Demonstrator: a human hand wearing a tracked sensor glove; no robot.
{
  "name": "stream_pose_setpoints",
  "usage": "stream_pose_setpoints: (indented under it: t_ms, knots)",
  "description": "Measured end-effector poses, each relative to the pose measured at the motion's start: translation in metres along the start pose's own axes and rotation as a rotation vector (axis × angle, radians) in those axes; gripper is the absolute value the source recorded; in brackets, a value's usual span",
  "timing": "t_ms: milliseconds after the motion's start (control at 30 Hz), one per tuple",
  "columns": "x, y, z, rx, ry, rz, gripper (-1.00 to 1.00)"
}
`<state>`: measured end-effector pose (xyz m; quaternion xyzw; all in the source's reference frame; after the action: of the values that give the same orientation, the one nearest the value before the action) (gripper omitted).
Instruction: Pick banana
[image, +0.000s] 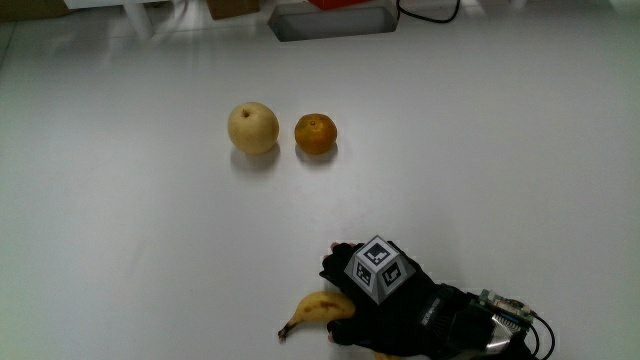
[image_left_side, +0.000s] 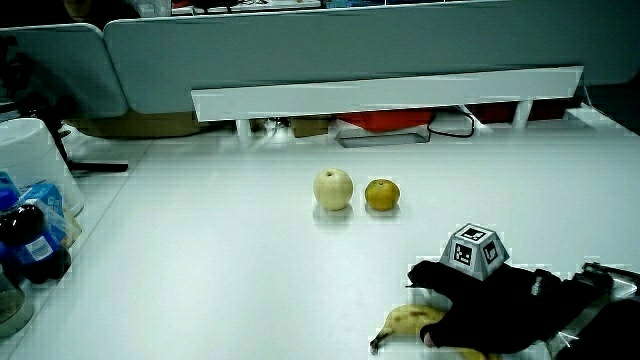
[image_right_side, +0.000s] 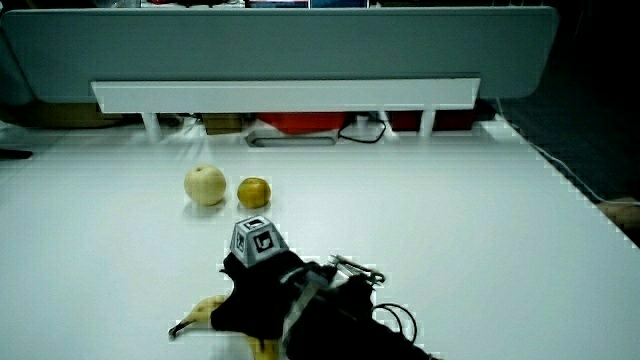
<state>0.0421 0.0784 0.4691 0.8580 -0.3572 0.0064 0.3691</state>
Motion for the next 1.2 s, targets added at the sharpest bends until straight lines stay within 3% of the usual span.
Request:
stream_pose_setpoints:
  t_ms: [333, 667, 1033, 1200]
  knots:
    - [-0.002, 0.000, -0.002, 0.008, 0.006, 0.002, 0.47]
    - [-0.007, -0.007, 0.003, 0.084, 0.003, 0.023, 1.00]
    - [-0.001, -0.006, 0.007, 0.102, 0.042, 0.028, 1.00]
    - [0.003, -0.009, 0.025, 0.132, 0.064, 0.022, 1.00]
